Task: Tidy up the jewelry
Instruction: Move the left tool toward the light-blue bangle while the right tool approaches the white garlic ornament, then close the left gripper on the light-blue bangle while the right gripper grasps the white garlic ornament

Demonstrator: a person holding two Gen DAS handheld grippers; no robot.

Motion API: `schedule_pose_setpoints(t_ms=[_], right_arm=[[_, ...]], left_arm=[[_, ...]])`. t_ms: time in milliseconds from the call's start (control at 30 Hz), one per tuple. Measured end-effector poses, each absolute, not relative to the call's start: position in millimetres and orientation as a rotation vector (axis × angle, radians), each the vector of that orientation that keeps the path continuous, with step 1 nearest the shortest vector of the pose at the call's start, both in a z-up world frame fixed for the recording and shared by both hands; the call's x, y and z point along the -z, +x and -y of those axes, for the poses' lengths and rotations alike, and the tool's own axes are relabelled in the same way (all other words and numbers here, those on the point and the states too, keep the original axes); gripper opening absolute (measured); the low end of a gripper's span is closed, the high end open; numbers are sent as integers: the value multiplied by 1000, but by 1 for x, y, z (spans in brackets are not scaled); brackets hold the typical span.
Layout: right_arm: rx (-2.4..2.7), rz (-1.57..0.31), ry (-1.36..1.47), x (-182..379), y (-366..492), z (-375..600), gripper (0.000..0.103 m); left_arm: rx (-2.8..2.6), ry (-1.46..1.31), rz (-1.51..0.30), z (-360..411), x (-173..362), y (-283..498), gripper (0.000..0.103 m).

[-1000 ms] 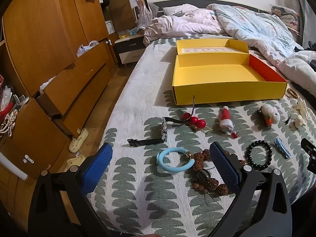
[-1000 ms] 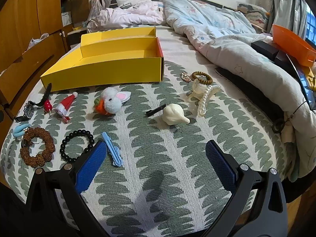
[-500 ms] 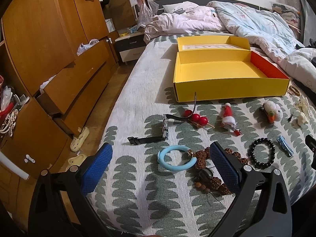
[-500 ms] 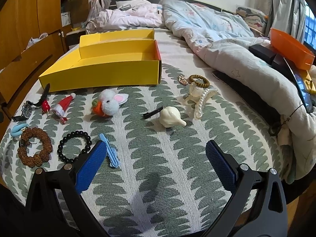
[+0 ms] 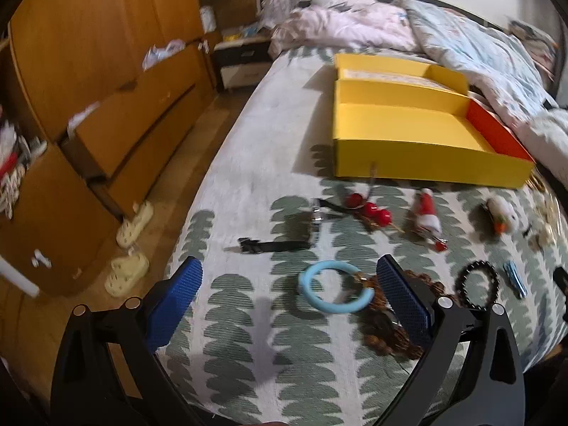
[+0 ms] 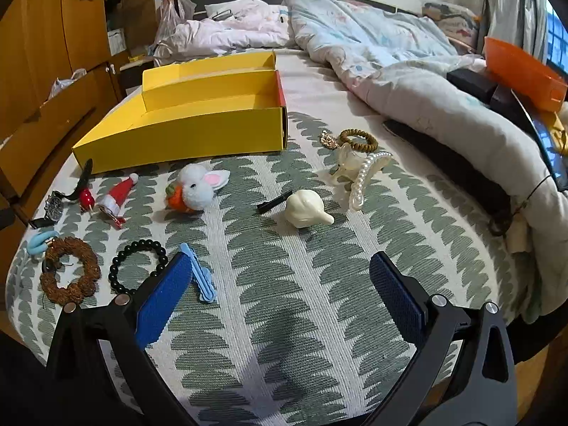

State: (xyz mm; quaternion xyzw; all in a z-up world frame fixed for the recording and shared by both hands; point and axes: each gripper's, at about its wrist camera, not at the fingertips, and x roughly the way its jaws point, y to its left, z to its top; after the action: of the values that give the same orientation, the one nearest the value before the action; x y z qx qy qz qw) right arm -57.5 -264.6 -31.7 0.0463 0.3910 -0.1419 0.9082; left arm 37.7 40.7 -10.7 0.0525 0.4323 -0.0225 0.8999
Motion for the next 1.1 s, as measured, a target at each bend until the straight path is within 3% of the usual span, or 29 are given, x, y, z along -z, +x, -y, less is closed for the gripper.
schedule_pose_setpoints(t_ms=[200,567,800,1100], right_arm=[[254,-798,142,31,-59,267,100],[107,-745,233,22,-71,273,98],[100,-796,157,31,-62,263,78],[158,-890,67,31,-19,283,76]], left_arm=[[1,18,-1034,-65,32,60,97],[27,79,-1115,-47,53,62,97],[21,100,-1140,-38,66,65,97],[18,70,-1187,-37,74,77,97]])
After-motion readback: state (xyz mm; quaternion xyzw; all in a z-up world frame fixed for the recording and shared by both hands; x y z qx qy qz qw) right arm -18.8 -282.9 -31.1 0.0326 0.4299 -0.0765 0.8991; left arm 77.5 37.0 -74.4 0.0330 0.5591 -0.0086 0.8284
